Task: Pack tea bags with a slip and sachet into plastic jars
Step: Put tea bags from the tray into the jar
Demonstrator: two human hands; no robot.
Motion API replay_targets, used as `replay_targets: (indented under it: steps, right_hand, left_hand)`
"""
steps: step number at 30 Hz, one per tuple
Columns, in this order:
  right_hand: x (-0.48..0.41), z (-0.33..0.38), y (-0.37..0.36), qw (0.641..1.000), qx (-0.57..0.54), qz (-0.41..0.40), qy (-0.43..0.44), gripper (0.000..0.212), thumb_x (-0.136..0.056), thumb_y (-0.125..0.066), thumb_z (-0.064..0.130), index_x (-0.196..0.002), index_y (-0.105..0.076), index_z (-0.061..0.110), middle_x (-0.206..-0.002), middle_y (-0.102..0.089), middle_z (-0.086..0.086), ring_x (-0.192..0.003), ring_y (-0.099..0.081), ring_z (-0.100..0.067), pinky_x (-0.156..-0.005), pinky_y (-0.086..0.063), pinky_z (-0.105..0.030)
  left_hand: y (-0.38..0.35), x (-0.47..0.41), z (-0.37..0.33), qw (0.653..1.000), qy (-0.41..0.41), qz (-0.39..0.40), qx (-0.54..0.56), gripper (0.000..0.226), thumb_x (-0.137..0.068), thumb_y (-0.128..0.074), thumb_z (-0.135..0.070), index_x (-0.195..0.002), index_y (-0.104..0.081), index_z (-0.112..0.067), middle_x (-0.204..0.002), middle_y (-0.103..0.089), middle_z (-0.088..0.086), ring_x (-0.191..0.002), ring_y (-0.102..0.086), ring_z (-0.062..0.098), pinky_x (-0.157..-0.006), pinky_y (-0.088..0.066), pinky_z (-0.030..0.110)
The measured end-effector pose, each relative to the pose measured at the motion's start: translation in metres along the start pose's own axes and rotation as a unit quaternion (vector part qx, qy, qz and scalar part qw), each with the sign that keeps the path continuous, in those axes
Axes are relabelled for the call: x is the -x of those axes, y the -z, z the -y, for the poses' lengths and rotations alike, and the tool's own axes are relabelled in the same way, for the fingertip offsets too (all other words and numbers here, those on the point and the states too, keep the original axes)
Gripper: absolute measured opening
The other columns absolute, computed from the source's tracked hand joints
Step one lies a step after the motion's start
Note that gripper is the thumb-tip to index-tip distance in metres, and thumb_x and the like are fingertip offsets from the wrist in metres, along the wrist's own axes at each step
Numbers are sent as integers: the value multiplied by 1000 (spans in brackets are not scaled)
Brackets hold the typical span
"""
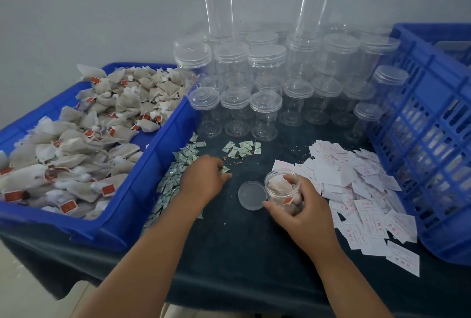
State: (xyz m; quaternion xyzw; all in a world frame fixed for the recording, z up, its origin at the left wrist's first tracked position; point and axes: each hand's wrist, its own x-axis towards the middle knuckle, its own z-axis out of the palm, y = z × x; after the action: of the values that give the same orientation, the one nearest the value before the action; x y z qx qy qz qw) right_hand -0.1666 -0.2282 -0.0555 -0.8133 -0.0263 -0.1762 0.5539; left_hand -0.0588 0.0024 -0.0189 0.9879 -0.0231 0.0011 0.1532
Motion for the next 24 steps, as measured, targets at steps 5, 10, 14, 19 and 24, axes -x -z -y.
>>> replay_targets:
  steps: [5,10,14,19,24]
  right_hand:
    - [0,-1,-1,1000,-7,-1,-11,60,-69,-85,62,-122,-60,50,-112,-74,25,-105,-73,-2,-84,-58,-20]
    - [0,-4,-1,1000,-2,4,-20,61,-69,-87,60,-124,-63,44,-108,-75,15,-104,-73,-8,-87,-63,-38]
    - [1,-1,-1,1000,-3,3,-12,63,-71,-87,60,-126,-64,40,-113,-75,17,-104,-75,-10,-83,-64,-40]
    - [3,2,0,1000,17,-2,20,56,-75,-89,51,-124,-64,40,-112,-76,14,-100,-75,-16,-76,-64,-44]
    - [1,7,2,997,26,-67,21,55,-73,-87,57,-120,-60,47,-112,-72,21,-100,-73,-9,-77,-60,-27]
  left_hand:
    - [-11,3,4,998,-13,-63,24,18,-101,-65,-38,-108,-76,-25,-111,-65,1,-97,-66,23,-78,-54,36]
    - [18,21,-22,968,-73,-104,216,16,-101,-65,-38,-93,-78,-33,-91,-73,-13,-86,-66,5,-76,-51,25]
    - [46,47,-64,924,-162,-24,344,3,-85,-83,-45,-84,-80,-45,-97,-66,-19,-95,-62,-3,-79,-42,7]
    - [47,50,-83,952,-156,88,246,12,-79,-89,-43,-72,-78,-42,-103,-59,-5,-101,-53,2,-78,-39,12]
    - [36,28,-85,915,-91,54,390,15,-96,-70,-43,-85,-80,-40,-93,-72,-21,-82,-63,-9,-69,-47,7]
